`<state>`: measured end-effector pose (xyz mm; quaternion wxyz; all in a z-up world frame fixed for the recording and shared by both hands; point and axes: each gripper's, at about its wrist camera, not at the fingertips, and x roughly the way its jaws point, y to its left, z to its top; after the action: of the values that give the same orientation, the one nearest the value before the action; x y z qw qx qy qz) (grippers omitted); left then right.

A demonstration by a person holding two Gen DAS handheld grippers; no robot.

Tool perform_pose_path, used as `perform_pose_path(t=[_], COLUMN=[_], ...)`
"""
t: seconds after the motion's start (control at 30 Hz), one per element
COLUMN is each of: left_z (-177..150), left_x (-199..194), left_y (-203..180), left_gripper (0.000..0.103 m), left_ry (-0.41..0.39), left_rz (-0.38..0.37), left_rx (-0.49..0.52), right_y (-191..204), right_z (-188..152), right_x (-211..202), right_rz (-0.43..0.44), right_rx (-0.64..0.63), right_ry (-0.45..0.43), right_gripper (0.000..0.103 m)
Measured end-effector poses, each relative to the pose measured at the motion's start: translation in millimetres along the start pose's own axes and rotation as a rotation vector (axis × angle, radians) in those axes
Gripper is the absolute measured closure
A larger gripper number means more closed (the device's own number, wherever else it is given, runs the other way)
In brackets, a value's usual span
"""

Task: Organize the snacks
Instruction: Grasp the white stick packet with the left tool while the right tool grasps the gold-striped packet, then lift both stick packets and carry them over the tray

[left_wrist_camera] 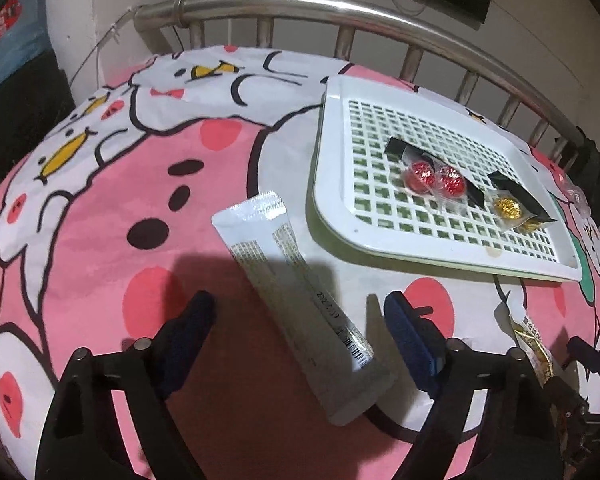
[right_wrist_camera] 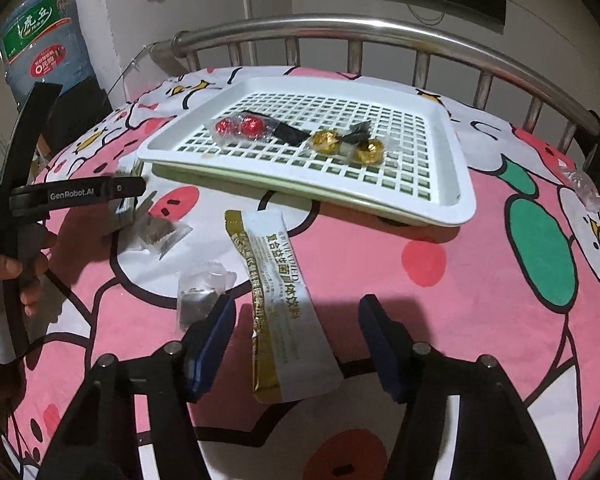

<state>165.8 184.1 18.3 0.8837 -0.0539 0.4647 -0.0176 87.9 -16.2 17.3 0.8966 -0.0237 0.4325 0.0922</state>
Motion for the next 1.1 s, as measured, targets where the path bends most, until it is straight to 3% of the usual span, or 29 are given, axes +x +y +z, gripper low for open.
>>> perform_pose_path(t=[0.17, 0.23, 0.3, 0.53, 0.83, 1.1], left_z=[0, -1, -3, -7, -26, -51], left_x=[1, 1, 1, -5, -20, -58], left_y=[-1, -3, -5, -3, 0, -3], left_gripper=[0.022, 0.034, 0.042, 0.075, 0.078, 0.078], left_ry=[-0.015, -0.027, -0.036, -0.049, -0.028, -0.105], left_rz=[0.012, 0.034, 0.062, 0.042, -0.036, -0.023], left_rx=[0.007, 0.018, 0.044, 0.066, 0.052, 0.080], right_y=[5, 7, 8, 10, -2, -3], right_z=[-2, -2, -3, -7, -12, -14], right_x=[10, 9, 8, 6, 0, -7], right_rz=[0.003, -0.006, -0.004, 0.015, 0.096, 0.131], right_rx=[-0.016, -0.029, -0.028, -0.020, 0.055, 0.080], right_ry=[0.033, 0.029, 0.023, 0.003, -0.015, -0.034], right_gripper=[0.046, 0.049, 0.063, 0.066, 0.071, 0.071])
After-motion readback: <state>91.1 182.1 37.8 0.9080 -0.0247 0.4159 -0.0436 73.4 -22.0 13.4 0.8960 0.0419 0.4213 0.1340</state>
